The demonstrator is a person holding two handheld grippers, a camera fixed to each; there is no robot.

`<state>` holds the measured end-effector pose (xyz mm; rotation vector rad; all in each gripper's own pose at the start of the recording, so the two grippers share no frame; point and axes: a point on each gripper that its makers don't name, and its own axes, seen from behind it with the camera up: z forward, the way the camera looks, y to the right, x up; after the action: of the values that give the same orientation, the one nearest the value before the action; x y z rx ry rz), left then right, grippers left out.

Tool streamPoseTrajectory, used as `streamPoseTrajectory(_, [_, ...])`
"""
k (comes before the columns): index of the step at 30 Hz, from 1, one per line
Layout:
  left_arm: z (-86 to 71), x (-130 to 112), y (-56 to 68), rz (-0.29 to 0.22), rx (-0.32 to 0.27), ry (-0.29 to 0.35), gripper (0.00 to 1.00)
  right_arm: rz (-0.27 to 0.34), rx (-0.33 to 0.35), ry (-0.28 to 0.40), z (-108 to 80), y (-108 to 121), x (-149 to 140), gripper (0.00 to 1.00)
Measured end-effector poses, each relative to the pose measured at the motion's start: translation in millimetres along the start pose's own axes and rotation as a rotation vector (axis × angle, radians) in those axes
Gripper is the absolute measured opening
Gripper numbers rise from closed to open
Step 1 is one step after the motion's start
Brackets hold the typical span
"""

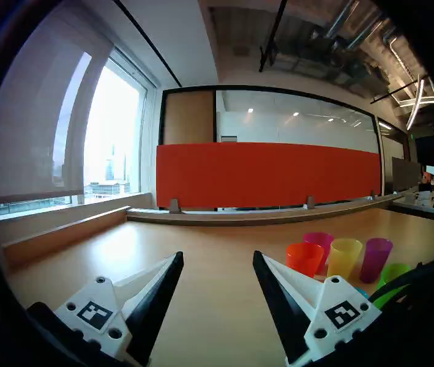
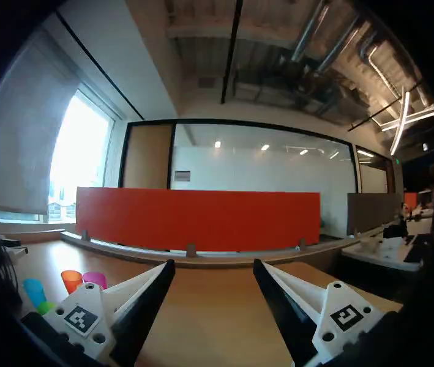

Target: Pour water

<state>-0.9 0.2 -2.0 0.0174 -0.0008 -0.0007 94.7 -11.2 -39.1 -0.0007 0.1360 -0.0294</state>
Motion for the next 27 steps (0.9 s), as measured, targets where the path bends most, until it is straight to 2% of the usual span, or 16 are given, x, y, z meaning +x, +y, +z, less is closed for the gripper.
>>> streamPoseTrajectory(8, [0.1, -0.2, 0.3, 0.0, 0.0, 0.0, 0.84, 0.007, 0.031, 0.01, 5.9, -7.9, -16.5, 0.99])
streamPoseTrajectory(17, [-0.8, -0.2, 0.2, 0.0, 0.0, 0.0, 0.84, 0.053, 0.011, -0.021, 12.8, 3.8, -49.3, 0.99])
streamPoseTrajectory(27, [-1.2, -0.2, 0.1, 0.0, 0.0, 0.0, 0.84, 0.038, 0.014, -0.06, 19.0, 4.8, -79.4, 0.99])
